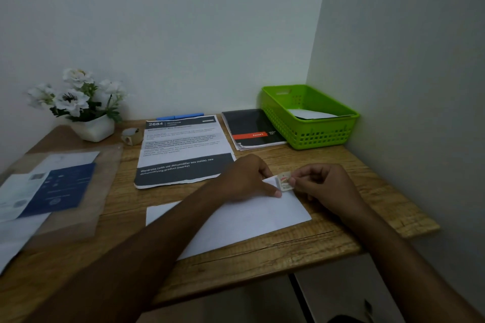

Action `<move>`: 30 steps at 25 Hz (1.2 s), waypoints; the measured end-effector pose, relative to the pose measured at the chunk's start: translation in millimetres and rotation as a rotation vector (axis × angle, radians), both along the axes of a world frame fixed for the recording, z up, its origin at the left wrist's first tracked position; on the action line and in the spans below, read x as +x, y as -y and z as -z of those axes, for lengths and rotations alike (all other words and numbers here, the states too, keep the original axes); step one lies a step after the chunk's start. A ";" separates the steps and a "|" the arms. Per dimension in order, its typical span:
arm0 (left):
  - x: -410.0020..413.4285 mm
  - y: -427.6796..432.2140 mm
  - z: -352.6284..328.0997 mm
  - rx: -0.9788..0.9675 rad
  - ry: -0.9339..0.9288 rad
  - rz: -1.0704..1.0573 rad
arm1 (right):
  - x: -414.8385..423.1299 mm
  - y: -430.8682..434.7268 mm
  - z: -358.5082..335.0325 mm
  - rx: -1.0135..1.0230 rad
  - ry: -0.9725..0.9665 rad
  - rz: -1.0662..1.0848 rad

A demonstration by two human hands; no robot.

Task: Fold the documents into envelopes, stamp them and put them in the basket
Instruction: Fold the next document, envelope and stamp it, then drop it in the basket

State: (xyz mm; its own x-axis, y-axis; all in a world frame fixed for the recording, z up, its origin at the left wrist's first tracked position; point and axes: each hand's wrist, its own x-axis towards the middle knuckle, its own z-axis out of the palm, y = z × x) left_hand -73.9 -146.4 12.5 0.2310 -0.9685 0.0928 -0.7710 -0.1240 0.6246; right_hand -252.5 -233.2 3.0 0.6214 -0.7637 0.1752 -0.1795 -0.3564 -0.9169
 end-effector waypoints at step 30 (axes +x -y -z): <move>-12.6 -14.4 -4.4 -0.252 -0.280 -0.104 | 9.0 -11.7 4.0 0.028 0.031 0.158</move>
State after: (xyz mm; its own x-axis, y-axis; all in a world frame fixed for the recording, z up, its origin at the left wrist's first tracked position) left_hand -86.4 -132.0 16.9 0.3766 -0.8937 0.2438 -0.5575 -0.0084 0.8302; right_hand -243.5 -221.4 -1.0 0.4880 -0.8561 0.1701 -0.2023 -0.3006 -0.9320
